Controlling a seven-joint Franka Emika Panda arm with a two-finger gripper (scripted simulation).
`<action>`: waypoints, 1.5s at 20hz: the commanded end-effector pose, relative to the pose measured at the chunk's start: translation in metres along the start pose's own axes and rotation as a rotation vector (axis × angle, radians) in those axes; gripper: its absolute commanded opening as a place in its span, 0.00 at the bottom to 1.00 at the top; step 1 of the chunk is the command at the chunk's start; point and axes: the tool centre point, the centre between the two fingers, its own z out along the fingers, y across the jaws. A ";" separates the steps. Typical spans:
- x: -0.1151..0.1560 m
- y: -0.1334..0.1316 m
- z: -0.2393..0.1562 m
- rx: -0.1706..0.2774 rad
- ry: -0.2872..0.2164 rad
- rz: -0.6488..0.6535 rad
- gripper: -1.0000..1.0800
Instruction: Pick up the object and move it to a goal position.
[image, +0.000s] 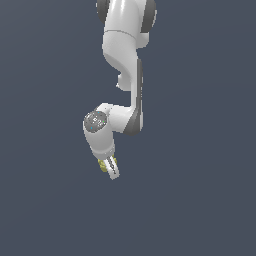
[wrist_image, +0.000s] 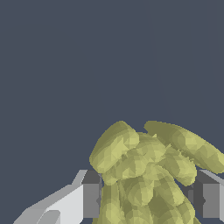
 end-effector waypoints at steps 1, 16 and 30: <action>0.000 0.000 0.000 0.000 0.000 0.000 0.00; -0.032 -0.034 -0.079 0.000 0.001 0.001 0.00; -0.076 -0.087 -0.196 -0.001 0.002 0.001 0.00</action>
